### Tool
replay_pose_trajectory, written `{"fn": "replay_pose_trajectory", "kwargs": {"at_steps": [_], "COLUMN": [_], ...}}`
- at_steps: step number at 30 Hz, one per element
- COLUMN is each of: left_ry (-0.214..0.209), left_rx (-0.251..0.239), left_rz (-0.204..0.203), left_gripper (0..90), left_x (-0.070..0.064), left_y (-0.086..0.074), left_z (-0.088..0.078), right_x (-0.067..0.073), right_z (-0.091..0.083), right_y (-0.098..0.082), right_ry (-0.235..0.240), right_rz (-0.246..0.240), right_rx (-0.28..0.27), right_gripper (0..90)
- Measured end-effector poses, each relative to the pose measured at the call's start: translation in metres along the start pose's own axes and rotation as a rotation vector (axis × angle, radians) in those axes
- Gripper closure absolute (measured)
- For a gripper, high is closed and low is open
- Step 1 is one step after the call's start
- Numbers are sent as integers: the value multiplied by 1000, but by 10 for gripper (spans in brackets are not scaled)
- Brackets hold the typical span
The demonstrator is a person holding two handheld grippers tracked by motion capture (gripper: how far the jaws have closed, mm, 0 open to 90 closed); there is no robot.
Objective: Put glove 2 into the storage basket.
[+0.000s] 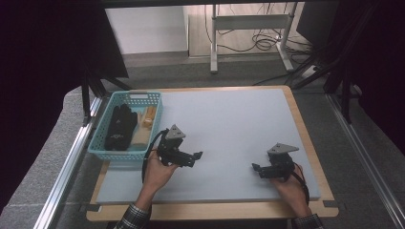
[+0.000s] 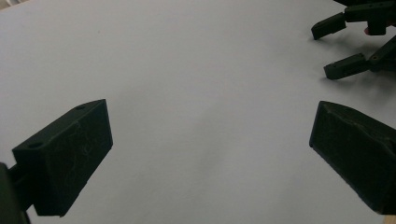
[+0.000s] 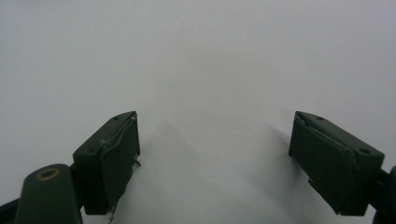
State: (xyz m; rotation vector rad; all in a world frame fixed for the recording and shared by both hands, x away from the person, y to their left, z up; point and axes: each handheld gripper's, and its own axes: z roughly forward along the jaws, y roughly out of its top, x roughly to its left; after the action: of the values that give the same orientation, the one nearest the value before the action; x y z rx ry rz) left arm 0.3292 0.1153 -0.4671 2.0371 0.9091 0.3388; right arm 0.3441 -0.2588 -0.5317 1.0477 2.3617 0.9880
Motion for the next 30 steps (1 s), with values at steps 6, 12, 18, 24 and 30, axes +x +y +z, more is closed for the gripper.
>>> {"fn": "replay_pose_trajectory", "kwargs": {"at_steps": [6, 12, 18, 24, 30], "left_ry": [-12, -19, -28, -39, -39], "left_rx": [7, 20, 31, 48, 65], "left_rz": [24, 34, 35, 35, 36], "left_gripper": [0, 0, 0, 0, 0], "left_x": [-12, -19, -22, -23, -23], "left_y": [-4, -13, -22, -33, -42], "left_z": [10, 20, 28, 36, 43], "right_x": [0, 0, 0, 0, 0], "right_z": [0, 0, 0, 0, 0], "right_y": [0, 0, 0, 0, 0], "right_ry": [0, 0, 0, 0, 0], "right_rz": [0, 1, 1, 1, 1], "right_rx": [-1, -1, -1, -1, -1], "right_gripper": [157, 157, 157, 157, 156]}}
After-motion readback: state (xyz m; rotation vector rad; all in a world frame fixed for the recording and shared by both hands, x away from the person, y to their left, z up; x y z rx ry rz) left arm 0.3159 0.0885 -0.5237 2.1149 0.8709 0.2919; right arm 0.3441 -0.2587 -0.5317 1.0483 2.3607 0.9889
